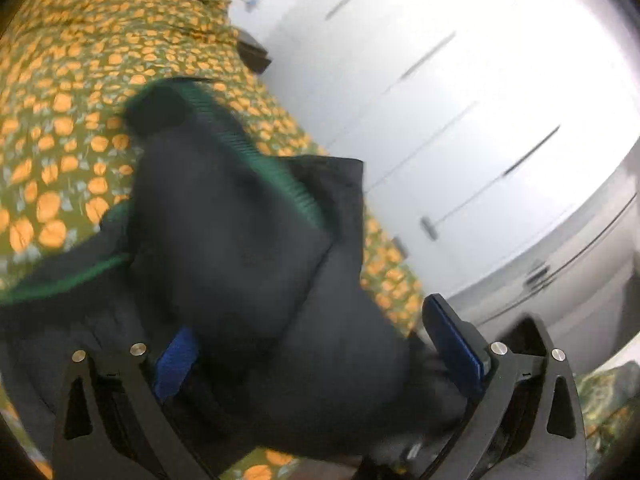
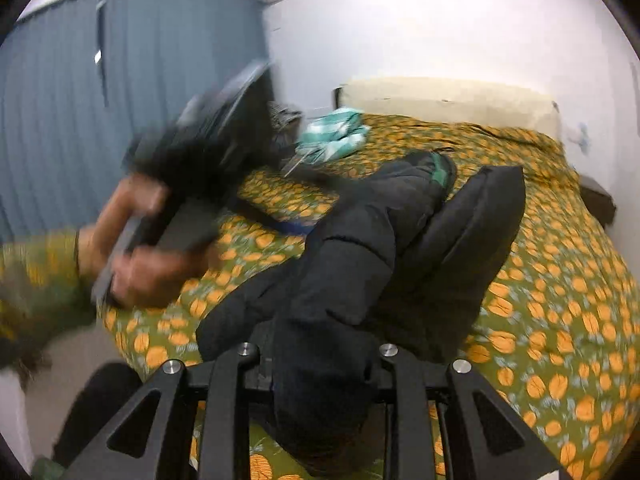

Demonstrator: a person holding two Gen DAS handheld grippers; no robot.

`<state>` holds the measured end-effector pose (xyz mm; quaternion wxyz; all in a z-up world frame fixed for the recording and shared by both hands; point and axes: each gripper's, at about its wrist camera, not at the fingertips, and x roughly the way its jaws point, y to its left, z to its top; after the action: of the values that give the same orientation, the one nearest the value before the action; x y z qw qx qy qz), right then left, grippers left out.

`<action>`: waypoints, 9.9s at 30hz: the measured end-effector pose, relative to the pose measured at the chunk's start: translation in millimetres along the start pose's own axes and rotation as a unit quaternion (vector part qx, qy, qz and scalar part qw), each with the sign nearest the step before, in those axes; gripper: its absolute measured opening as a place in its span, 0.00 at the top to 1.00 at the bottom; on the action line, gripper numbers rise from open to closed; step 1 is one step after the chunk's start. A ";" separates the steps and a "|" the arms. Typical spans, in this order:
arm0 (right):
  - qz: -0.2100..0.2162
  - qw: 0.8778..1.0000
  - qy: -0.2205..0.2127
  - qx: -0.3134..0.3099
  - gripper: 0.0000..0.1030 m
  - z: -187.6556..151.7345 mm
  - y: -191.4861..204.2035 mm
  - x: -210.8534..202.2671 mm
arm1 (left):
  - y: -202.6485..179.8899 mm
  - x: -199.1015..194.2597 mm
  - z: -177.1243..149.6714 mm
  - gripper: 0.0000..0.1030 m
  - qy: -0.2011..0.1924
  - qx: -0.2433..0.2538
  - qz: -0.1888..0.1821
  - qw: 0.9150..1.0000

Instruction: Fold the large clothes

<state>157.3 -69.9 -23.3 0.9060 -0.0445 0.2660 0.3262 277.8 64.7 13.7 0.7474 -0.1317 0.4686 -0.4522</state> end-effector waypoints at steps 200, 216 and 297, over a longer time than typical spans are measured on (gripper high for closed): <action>0.265 0.864 0.214 0.371 0.14 -104.2 -140.5 215.9 | 278.3 1.4 -184.8 0.00 0.018 -0.290 0.072 0.954; 0.311 0.920 0.105 0.212 0.37 11.8 -73.7 158.9 | 178.0 -52.7 -198.0 0.16 -0.178 -0.277 0.052 0.943; -0.243 0.966 0.067 0.057 0.00 19.5 -22.6 -36.6 | -44.5 -5.4 -151.6 0.00 -0.190 -0.054 0.526 0.827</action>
<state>156.3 -103.4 10.0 0.9393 -0.0775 0.3252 0.0767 128.2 78.6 -35.3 0.9380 0.0116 0.3395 0.0696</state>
